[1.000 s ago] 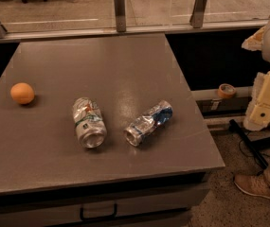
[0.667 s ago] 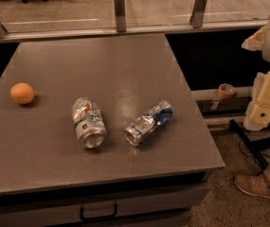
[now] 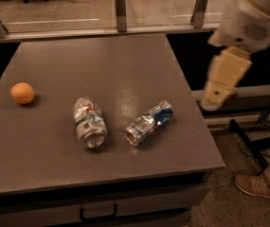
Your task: Place 7up can upright
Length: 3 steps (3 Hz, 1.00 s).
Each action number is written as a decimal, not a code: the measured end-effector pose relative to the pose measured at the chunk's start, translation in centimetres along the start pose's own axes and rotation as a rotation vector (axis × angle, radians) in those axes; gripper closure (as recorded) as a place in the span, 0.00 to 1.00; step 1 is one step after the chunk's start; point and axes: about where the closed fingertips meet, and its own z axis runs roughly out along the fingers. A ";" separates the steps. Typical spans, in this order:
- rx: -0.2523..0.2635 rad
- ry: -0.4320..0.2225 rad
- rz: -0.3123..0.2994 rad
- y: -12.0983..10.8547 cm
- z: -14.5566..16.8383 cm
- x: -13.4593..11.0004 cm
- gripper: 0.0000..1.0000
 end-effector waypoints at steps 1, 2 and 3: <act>-0.028 0.043 0.061 -2.0 1.8 -5.7 0.00; -0.032 0.059 0.152 -4.2 3.4 -11.2 0.00; -0.017 0.021 0.208 -4.6 3.8 -14.6 0.00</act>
Offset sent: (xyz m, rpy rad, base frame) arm 0.0933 0.1622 0.0044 0.0450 0.3690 -0.9257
